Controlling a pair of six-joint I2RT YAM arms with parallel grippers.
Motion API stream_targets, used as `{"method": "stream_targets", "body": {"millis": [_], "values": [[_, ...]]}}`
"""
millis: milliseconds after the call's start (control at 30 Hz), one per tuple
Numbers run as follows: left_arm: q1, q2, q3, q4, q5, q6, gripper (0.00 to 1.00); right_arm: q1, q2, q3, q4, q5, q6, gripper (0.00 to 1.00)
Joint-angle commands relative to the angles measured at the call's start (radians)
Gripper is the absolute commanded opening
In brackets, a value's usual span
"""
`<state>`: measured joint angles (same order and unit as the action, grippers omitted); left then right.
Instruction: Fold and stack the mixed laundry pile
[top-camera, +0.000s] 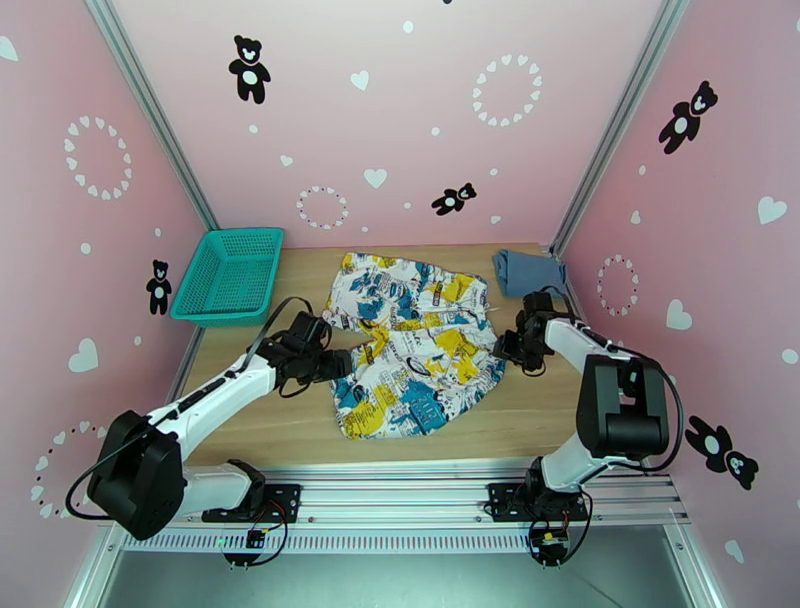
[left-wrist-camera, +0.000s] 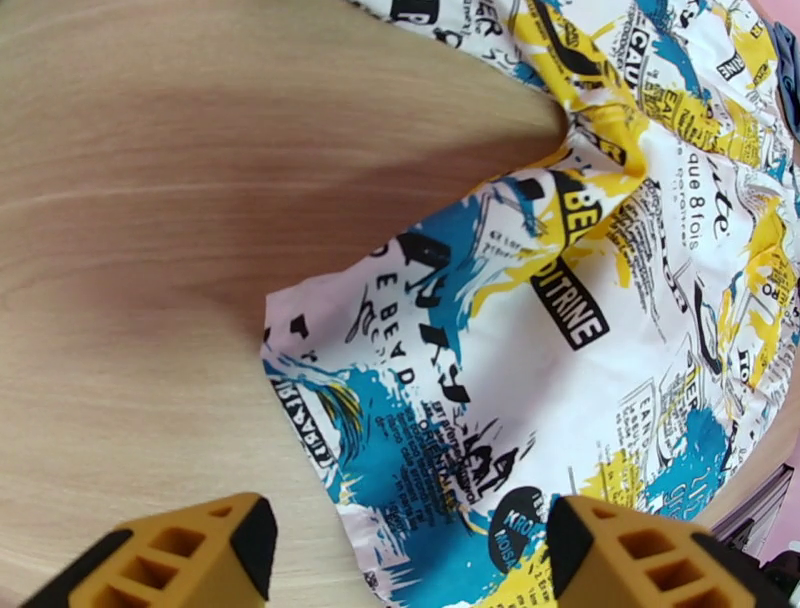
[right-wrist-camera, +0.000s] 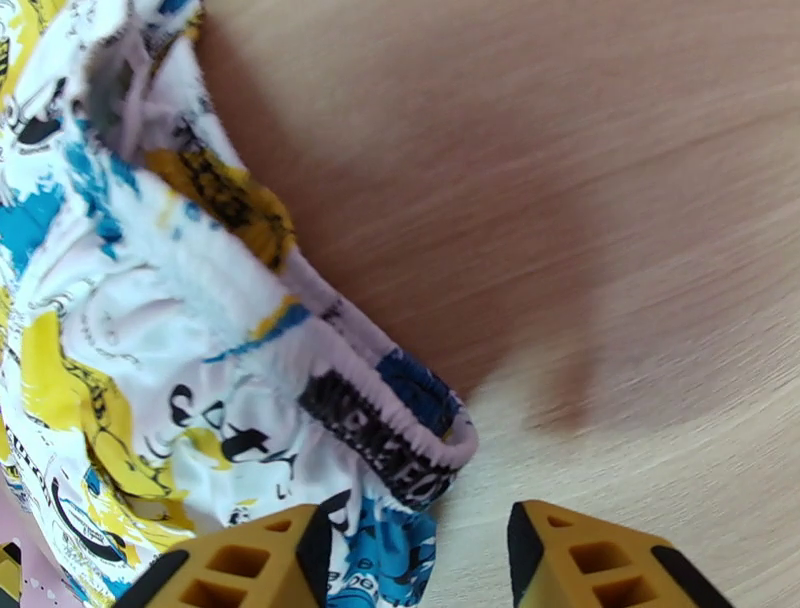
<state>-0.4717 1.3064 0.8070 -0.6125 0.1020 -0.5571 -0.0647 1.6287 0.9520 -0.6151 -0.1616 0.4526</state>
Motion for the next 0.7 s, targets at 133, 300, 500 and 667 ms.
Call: {"method": "stream_targets", "body": {"millis": [133,300,500,667], "values": [[-0.080,-0.276,-0.209,-0.086,0.040,-0.126,0.78,0.003,-0.026,-0.004,-0.013,0.019,-0.005,0.56],[-0.265,-0.338,-0.335,0.050,0.088,-0.299,0.78,0.003,-0.016,-0.026,0.027,-0.005,0.008,0.55],[-0.377,-0.211,-0.355,0.281,0.074,-0.353,0.84,-0.005,0.031,-0.055,0.105,-0.077,0.036,0.49],[-0.394,-0.089,-0.312,0.393,0.012,-0.323,0.66,-0.006,0.036,-0.065,0.132,-0.084,0.042,0.39]]}}
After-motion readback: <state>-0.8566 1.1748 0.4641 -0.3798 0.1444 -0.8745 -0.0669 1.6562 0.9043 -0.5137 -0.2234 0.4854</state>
